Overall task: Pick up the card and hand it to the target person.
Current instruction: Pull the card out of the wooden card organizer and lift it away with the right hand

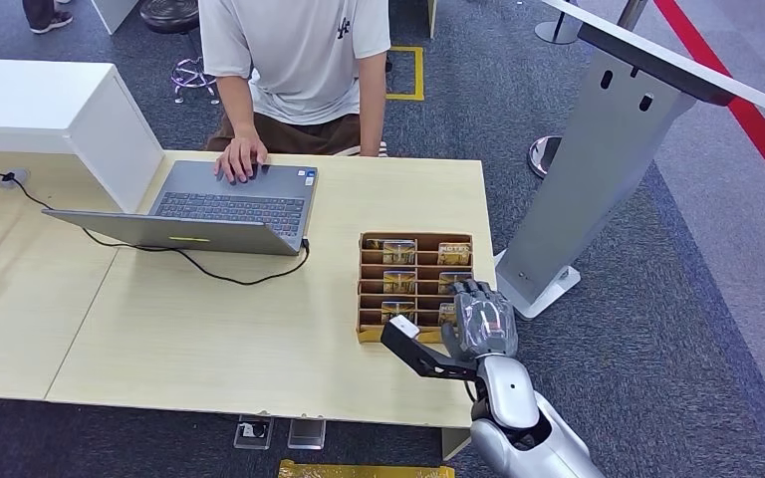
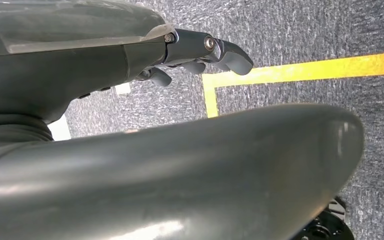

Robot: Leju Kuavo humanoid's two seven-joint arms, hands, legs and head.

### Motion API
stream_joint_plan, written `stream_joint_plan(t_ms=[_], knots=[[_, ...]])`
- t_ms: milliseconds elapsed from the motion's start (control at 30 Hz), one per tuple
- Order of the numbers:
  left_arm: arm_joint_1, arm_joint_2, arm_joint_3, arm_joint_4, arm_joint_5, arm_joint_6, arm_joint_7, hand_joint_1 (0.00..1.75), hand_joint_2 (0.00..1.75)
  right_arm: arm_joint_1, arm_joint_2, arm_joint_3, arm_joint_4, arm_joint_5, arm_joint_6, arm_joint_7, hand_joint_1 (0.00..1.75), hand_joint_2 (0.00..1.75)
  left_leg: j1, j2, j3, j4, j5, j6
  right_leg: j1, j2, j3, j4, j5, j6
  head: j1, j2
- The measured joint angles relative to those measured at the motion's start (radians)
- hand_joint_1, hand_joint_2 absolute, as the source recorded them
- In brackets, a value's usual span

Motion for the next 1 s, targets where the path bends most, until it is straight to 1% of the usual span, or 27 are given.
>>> stream_joint_plan(t_ms=[67, 100, 233, 333, 367, 400, 533, 700, 733, 900, 1000], knots=[[0.0, 0.0, 0.0, 0.0, 0.003, 0.0, 0.0, 0.0, 0.0, -0.001, 0.0, 0.0, 0.001, -0.003, -0.001, 0.0, 0.67, 1.75, 0.0, 0.0, 0.0, 0.0, 0.0, 0.0, 0.0, 0.0, 0.0, 0.0, 0.0, 0.0, 0.0, 0.0], [0.0, 0.0, 0.0, 0.0, 0.004, 0.0, 0.0, 0.0, 0.0, -0.001, 0.0, 0.0, 0.002, -0.003, -0.001, 0.0, 0.72, 1.75, 0.0, 0.0, 0.0, 0.0, 0.0, 0.0, 0.0, 0.0, 0.0, 0.0, 0.0, 0.0, 0.0, 0.0], [0.0, 0.0, 0.0, 0.0, 0.006, 0.0, 0.0, 0.0, 0.0, -0.002, 0.001, 0.0, 0.006, -0.003, -0.003, -0.001, 1.11, 1.75, 0.0, 0.0, 0.0, 0.0, 0.0, 0.0, 0.0, 0.0, 0.0, 0.0, 0.0, 0.0, 0.0, 0.0], [0.0, 0.0, 0.0, 0.0, 0.007, 0.0, 0.0, 0.0, 0.0, -0.002, 0.002, 0.0, 0.006, -0.004, -0.004, -0.001, 1.3, 1.75, 0.0, 0.0, 0.0, 0.0, 0.0, 0.0, 0.0, 0.0, 0.0, 0.0, 0.0, 0.0, 0.0, 0.0], [0.0, 0.0, 0.0, 0.0, 0.007, 0.0, 0.0, 0.0, 0.0, -0.003, 0.003, 0.0, 0.006, -0.004, -0.004, -0.001, 1.34, 1.75, 0.0, 0.0, 0.0, 0.0, 0.0, 0.0, 0.0, 0.0, 0.0, 0.0, 0.0, 0.0, 0.0, 0.0], [0.0, 0.0, 0.0, 0.0, 0.007, 0.0, 0.0, 0.0, 0.0, -0.004, 0.003, 0.0, 0.006, -0.004, -0.005, -0.001, 1.36, 1.75, 0.0, 0.0, 0.0, 0.0, 0.0, 0.0, 0.0, 0.0, 0.0, 0.0, 0.0, 0.0, 0.0, 0.0], [0.0, 0.0, 0.0, 0.0, 0.007, 0.001, 0.0, 0.0, 0.0, -0.008, 0.003, 0.0, 0.006, -0.01, -0.006, -0.001, 1.23, 1.75, 0.0, 0.0, 0.0, 0.0, 0.0, 0.0, 0.0, 0.0, 0.0, 0.0, 0.0, 0.0, 0.0, 0.0], [0.0, 0.0, -0.001, 0.0, 0.007, 0.0, 0.0, 0.0, 0.0, -0.009, 0.003, 0.0, 0.006, -0.014, -0.006, 0.002, 1.28, 1.75, 0.0, 0.0, 0.0, 0.0, 0.0, 0.0, 0.0, 0.0, 0.0, 0.0, 0.0, 0.0, 0.0, 0.0], [0.0, 0.0, -0.001, 0.0, 0.007, 0.0, 0.0, 0.0, 0.0, -0.009, 0.003, 0.0, 0.006, -0.015, -0.006, 0.002, 1.27, 1.75, 0.0, 0.0, 0.0, 0.0, 0.0, 0.0, 0.0, 0.0, 0.0, 0.0, 0.0, 0.0, 0.0, 0.0], [0.0, 0.0, -0.001, 0.0, 0.01, -0.001, 0.0, 0.0, 0.0, -0.009, 0.003, 0.0, 0.006, -0.02, -0.005, 0.002, 1.17, 1.75, 0.0, 0.0, 0.0, 0.0, 0.0, 0.0, 0.0, 0.0, 0.0, 0.0, 0.0, 0.0, 0.0, 0.0], [0.0, 0.0, -0.001, 0.0, 0.011, 0.0, 0.0, 0.0, 0.0, -0.009, 0.004, 0.0, 0.006, -0.021, -0.005, 0.001, 1.02, 1.75, 0.0, 0.0, 0.0, 0.0, 0.0, 0.0, 0.0, 0.0, 0.0, 0.0, 0.0, 0.0, 0.0, 0.0]])
